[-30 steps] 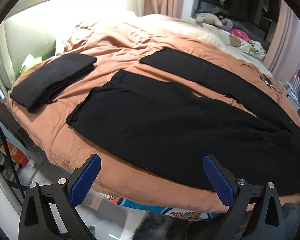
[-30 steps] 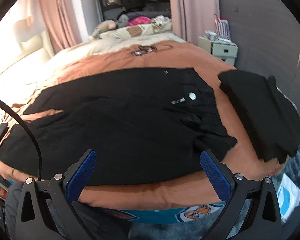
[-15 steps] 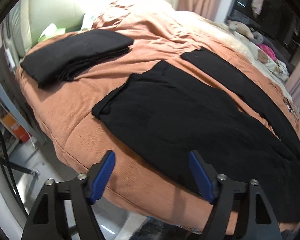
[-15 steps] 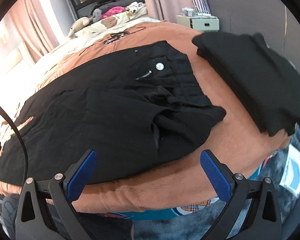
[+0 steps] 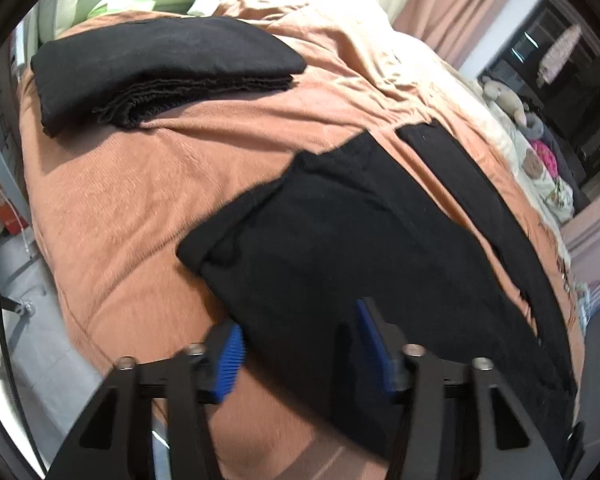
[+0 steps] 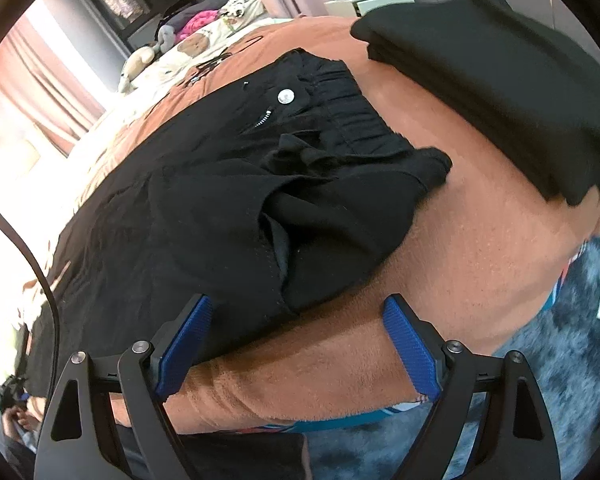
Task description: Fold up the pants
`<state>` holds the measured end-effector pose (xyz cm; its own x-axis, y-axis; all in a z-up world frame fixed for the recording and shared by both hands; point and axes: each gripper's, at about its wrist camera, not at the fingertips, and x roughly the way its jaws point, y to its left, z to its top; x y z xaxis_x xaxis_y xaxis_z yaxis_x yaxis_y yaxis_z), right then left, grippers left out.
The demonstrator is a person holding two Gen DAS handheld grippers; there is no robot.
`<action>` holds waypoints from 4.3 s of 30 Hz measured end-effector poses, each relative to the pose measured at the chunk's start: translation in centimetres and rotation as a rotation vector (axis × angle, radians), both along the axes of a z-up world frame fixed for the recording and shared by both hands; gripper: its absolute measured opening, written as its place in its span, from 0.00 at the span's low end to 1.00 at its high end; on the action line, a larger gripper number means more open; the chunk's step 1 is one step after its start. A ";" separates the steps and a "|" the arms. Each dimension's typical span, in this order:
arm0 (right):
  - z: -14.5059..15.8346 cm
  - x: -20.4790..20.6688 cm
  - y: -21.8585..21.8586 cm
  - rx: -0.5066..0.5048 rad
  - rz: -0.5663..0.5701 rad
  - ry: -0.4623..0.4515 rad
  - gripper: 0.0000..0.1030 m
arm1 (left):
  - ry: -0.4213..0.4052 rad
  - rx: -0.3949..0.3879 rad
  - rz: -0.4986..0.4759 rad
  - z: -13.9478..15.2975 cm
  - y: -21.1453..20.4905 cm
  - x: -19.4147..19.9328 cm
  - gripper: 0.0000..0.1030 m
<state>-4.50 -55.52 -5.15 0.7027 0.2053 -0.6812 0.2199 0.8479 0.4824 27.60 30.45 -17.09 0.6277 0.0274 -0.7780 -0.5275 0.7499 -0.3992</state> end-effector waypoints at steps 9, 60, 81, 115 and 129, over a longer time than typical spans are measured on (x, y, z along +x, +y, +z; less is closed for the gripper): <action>-0.4 -0.8 -2.4 0.079 -0.073 -0.009 0.73 | -0.081 -0.054 0.030 1.1 1.9 -0.1 0.08; 7.1 12.0 -3.7 0.165 -0.068 -0.350 0.02 | -0.229 0.135 -0.145 19.1 -1.2 24.5 0.03; 9.0 27.8 2.3 0.015 -0.154 -0.265 0.01 | -0.108 0.173 -0.166 12.9 -3.9 39.2 0.03; 5.9 44.6 5.2 -0.108 -0.193 -0.126 0.68 | -0.013 0.167 -0.128 4.0 -4.7 49.9 0.85; 5.8 37.4 4.3 -0.065 -0.062 -0.143 0.82 | -0.041 0.190 -0.102 8.8 -1.6 44.3 0.87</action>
<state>32.94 -51.27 0.64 0.8035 0.1173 -0.5837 0.2056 0.8654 0.4569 71.89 28.81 -8.28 0.6655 0.1055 -0.7389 -0.4311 0.8625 -0.2651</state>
